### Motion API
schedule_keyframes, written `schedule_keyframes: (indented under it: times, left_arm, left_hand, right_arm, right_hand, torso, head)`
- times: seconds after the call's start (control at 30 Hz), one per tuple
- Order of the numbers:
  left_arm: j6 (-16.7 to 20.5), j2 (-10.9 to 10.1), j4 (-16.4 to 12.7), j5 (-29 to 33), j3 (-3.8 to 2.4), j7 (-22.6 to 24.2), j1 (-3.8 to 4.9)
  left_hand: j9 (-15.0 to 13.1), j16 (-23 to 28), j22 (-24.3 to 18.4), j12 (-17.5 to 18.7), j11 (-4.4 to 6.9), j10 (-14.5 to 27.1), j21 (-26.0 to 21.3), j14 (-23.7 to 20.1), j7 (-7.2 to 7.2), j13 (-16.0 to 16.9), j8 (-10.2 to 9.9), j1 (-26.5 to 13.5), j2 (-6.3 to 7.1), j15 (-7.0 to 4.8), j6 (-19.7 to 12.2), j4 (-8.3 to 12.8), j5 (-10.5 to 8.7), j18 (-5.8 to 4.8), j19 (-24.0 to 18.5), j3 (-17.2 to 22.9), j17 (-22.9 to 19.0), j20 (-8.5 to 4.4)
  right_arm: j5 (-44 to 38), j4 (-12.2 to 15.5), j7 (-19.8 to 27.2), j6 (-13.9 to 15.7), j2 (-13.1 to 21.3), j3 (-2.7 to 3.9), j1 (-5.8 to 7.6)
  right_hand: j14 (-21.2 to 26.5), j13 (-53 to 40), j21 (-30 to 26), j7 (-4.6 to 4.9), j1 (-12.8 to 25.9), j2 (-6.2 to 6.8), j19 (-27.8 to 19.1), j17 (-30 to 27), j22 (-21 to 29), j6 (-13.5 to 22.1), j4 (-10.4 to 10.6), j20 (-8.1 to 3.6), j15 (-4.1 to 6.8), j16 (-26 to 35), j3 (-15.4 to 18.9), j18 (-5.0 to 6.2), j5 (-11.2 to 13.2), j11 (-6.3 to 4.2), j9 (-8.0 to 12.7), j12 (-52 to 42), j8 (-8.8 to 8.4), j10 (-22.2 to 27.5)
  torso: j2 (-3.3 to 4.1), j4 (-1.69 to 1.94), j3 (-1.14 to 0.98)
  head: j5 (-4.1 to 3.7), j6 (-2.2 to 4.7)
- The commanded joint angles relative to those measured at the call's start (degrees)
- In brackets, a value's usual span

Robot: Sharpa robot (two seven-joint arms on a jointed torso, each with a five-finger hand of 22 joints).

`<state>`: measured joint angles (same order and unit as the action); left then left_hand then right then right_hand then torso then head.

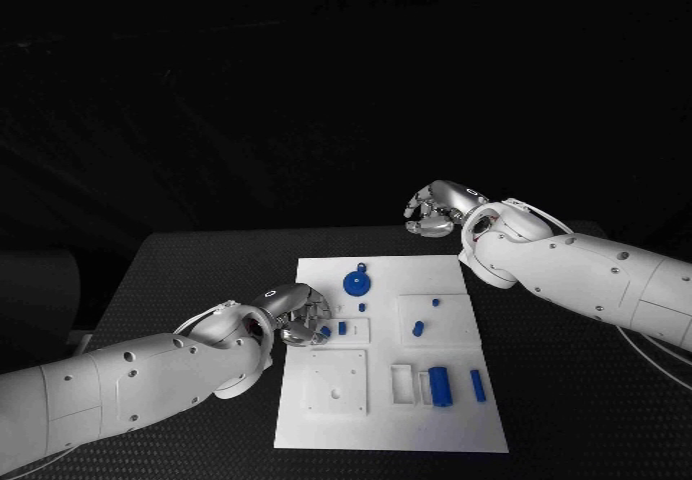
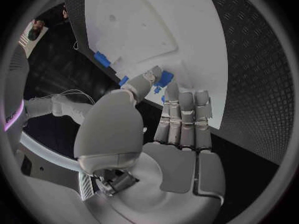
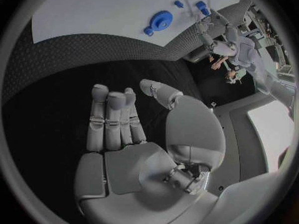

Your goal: Assemble the parts on the task board

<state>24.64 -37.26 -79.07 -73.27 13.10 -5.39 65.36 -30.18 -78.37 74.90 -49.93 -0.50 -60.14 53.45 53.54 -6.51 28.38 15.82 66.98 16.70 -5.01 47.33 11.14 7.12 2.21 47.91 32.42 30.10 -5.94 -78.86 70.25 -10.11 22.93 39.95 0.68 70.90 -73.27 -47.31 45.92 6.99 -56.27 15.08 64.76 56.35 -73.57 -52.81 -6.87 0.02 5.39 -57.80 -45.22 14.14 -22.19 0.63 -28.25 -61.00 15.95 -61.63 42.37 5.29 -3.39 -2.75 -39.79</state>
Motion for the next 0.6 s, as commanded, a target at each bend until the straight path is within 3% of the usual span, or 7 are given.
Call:
schedule_keyframes:
  times: [0.03, 0.23, 0.27, 0.43, 0.47, 0.53, 0.6]
  left_arm:
    - [0.50, -0.47, -0.70, 0.89, -0.08, 1.63, 0.02]
    - [1.05, -1.86, -2.16, 2.16, -0.75, 3.44, 0.08]
    - [1.21, -1.89, -2.07, 2.51, -1.76, 4.14, 0.08]
    - [-2.23, -2.83, -2.45, 3.18, -4.14, 6.56, 0.49]
    - [-2.90, -2.92, -2.45, 3.19, -4.22, 6.79, 0.68]
    - [-7.72, -3.33, -2.16, 3.22, -4.35, 8.69, 2.36]
    - [-11.89, -3.33, -1.73, 1.42, -4.35, 10.10, 3.86]
  left_hand:
    - [0.76, -0.46, 1.06, -0.29, 0.23, 0.06, -0.03, -0.32, 0.27, -0.13, -1.04, -0.47, 0.06, -0.23, -2.45, 0.22, 0.32, -0.48, -0.38, -0.90, -0.08, -4.69]
    - [1.04, -0.56, 1.05, -0.39, 0.25, 0.02, -0.04, -0.29, 0.26, -0.17, -1.34, -0.50, 0.15, -0.30, -3.28, 0.27, 0.29, -0.48, -0.35, -1.26, -0.10, -4.73]
    - [1.10, -0.56, 1.05, -0.40, 0.26, 0.03, -0.05, -0.30, 0.28, -0.19, -1.40, -0.52, 0.16, -0.31, -3.45, 0.28, 0.29, -0.48, -0.35, -1.33, -0.11, -4.74]
    - [0.94, -0.43, 0.98, -0.29, -0.48, 0.31, -0.25, -0.53, -0.78, -0.38, -0.41, -1.59, 0.09, 0.08, -2.06, -0.52, -0.34, -0.52, -0.50, -1.87, -0.27, -4.65]
    - [0.81, -0.24, 0.94, -0.12, -0.69, 0.55, -0.39, -0.73, -1.00, -0.47, 0.01, -1.84, 0.04, 0.25, -1.38, -0.75, -0.42, -0.55, -0.66, -1.88, -0.37, -4.56]
    - [0.75, 1.41, 0.47, 1.25, -1.85, 1.75, -1.89, -1.80, -2.15, -1.39, 1.19, -2.65, -0.20, 1.43, 0.21, -2.27, -0.70, -0.54, -2.01, -1.31, -1.27, -3.44]
    - [0.64, 1.64, 0.35, 1.52, -1.66, 1.26, -2.06, -1.29, -2.00, -1.69, 1.89, -3.36, -0.92, 1.36, 1.25, -3.48, -0.68, -0.31, -1.63, -1.09, -1.48, -3.35]
  right_arm:
    - [-0.15, 0.01, 0.48, 0.09, -0.02, 0.03, -0.06]
    - [-0.13, -0.01, 0.51, 0.12, 0.11, 0.03, -0.08]
    - [-0.11, -0.01, 0.51, 0.12, 0.12, 0.03, -0.08]
    - [0.07, -0.08, 0.54, 0.14, 0.19, 0.03, -0.08]
    - [0.09, -0.05, 0.56, 0.13, 0.19, 0.03, -0.08]
    - [0.20, -0.17, 0.62, 0.11, 0.15, 0.03, -0.08]
    - [0.35, -0.27, 0.73, 0.11, 0.18, 0.03, -0.08]
  right_hand:
    - [-0.41, 0.08, -0.21, 0.35, 0.18, -0.20, 0.37, 0.08, -0.08, -0.01, -0.37, 0.18, -0.04, 0.36, 0.02, 0.86, -0.19, 0.21, -0.07, -0.40, -0.30, 0.17]
    - [-0.40, 0.10, -0.22, 0.35, 0.19, -0.19, 0.37, 0.08, -0.08, 0.00, -0.38, 0.18, -0.04, 0.37, 0.02, 0.86, -0.19, 0.22, -0.07, -0.41, -0.31, 0.17]
    - [-0.40, 0.10, -0.22, 0.35, 0.19, -0.19, 0.37, 0.09, -0.08, 0.00, -0.38, 0.18, -0.04, 0.37, 0.02, 0.86, -0.19, 0.22, -0.07, -0.41, -0.31, 0.17]
    - [-0.41, 0.11, -0.22, 0.36, 0.19, -0.19, 0.37, 0.09, -0.09, 0.01, -0.38, 0.19, -0.04, 0.37, 0.03, 0.86, -0.18, 0.22, -0.07, -0.41, -0.31, 0.18]
    - [-0.41, 0.11, -0.22, 0.36, 0.19, -0.19, 0.37, 0.09, -0.09, 0.01, -0.38, 0.19, -0.04, 0.37, 0.03, 0.86, -0.18, 0.22, -0.07, -0.41, -0.32, 0.18]
    - [-0.41, 0.11, -0.23, 0.36, 0.20, -0.19, 0.37, 0.09, -0.09, 0.01, -0.37, 0.19, -0.05, 0.38, 0.04, 0.86, -0.18, 0.22, -0.07, -0.42, -0.32, 0.18]
    - [-0.41, 0.12, -0.23, 0.36, 0.22, -0.19, 0.38, 0.10, -0.10, 0.02, -0.37, 0.19, -0.05, 0.38, 0.04, 0.86, -0.17, 0.22, -0.07, -0.42, -0.32, 0.18]
  torso:
    - [-0.01, -0.04, -0.01]
    - [-0.03, 0.01, -0.05]
    - [-0.02, 0.03, -0.04]
    - [-0.01, 0.00, -0.05]
    - [-0.02, -0.01, -0.07]
    - [-0.01, -0.01, -0.04]
    - [-0.01, -0.05, -0.04]
  head:
    - [0.01, 0.03]
    - [-0.10, 0.12]
    - [-0.12, 0.10]
    - [-0.17, 0.33]
    - [-0.19, 0.35]
    - [-0.19, 0.34]
    - [-0.19, 0.46]
